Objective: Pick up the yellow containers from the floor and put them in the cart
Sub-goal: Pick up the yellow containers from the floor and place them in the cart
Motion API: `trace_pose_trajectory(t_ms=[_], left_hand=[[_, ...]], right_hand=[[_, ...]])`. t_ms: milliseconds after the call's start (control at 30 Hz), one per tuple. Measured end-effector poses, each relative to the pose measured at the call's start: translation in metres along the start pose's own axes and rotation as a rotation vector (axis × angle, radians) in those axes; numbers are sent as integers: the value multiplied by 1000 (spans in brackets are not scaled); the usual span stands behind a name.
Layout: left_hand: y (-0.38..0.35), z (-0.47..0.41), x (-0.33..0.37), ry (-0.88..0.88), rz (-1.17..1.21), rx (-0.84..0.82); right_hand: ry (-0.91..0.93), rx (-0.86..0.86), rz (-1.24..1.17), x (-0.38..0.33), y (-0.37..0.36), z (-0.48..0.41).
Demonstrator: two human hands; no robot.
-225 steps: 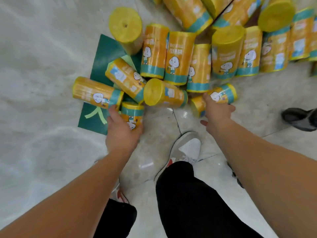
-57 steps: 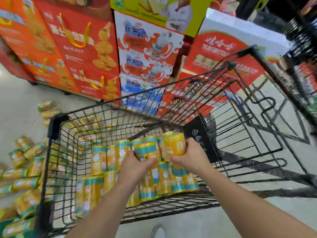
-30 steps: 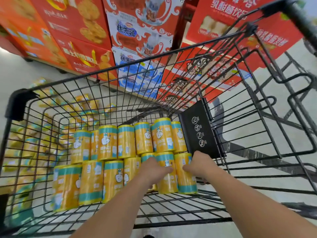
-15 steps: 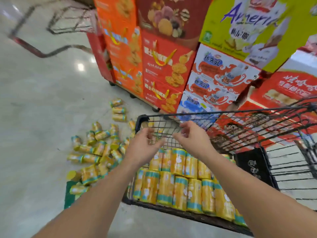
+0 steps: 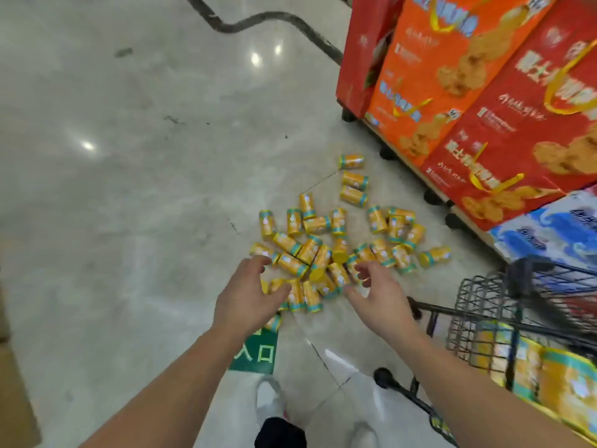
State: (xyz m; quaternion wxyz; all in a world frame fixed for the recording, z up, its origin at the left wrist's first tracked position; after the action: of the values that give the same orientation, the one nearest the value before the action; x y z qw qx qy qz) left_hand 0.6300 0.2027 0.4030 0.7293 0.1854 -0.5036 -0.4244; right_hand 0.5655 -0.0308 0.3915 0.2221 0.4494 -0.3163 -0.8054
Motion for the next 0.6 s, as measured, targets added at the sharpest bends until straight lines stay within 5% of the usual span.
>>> trace_pose_trajectory(t_ms=[367,600], left_hand=[[-222,-113,-292,636,283,-32],[-377,-179,-404,865,471,11]], right_hand=[[-261,-148,94,187,-263,-169],[-189,-114,145,304,-367,-279]])
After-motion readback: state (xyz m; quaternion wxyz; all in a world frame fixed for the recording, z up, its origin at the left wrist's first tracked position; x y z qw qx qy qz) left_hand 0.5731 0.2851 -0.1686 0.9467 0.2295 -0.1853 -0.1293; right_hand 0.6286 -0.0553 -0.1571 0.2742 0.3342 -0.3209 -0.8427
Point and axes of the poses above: each hand's wrist, its own z-axis away from the middle knuckle, its own y-axis out of the back of the hand, x = y × z, the point moved 7 cm from there along -z, towards the middle knuckle, and after that the axes turned 2 degrees about -x, right-handed, at the moved point
